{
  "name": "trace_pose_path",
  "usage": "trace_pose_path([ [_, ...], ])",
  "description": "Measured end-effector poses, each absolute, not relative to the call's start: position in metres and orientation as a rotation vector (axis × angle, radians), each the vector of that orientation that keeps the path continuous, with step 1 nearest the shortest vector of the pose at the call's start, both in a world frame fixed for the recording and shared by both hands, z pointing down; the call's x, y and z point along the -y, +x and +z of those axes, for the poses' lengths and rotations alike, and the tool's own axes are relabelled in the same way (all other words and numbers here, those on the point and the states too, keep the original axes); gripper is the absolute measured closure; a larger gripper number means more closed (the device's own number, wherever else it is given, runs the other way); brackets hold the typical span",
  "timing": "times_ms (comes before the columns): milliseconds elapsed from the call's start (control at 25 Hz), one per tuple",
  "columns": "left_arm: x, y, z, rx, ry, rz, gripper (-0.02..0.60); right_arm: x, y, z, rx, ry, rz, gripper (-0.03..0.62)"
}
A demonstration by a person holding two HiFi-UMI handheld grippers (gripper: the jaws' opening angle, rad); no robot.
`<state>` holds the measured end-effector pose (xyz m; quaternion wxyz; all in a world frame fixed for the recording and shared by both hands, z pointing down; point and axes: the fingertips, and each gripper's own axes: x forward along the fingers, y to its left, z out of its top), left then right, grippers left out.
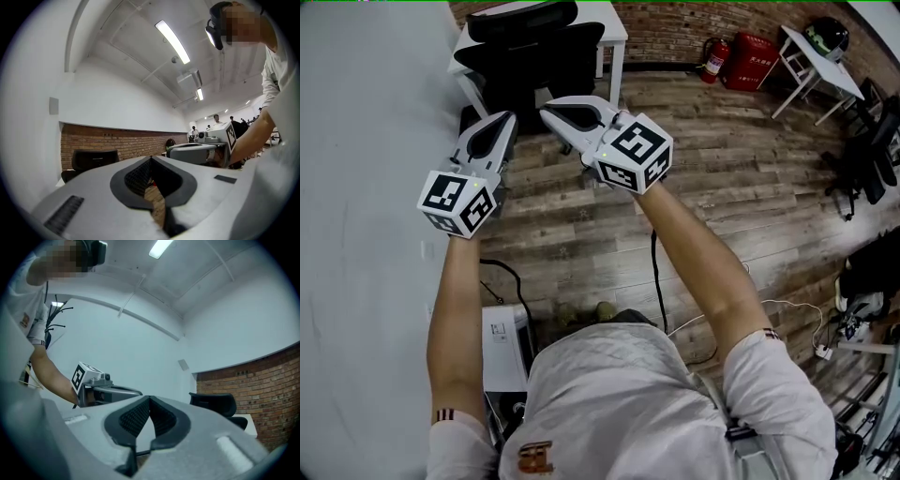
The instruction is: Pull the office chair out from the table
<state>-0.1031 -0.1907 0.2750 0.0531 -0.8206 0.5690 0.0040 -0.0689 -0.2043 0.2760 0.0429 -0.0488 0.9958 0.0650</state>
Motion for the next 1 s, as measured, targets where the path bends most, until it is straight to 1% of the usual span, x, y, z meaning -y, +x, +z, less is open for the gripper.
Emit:
trace_pose_path([
  [480, 0.217, -0.099, 0.265, -1.779, -2.419, -0.046, 0.580, 0.241, -0.050, 0.269, -3.078, -0.100, 0.296, 0.592],
  [680, 0.241, -0.116, 0.264, -1.781, -2.397, -0.058, 0.580, 0.262, -0.064, 0.269, -3.090, -0.097, 0.338, 0.592],
  [1000, 0.291, -0.170, 0.272, -1.771, -2.393, -0.043, 0.580, 0.312, -0.112, 0.279, -3.116, -0.129, 0.368, 0.592],
])
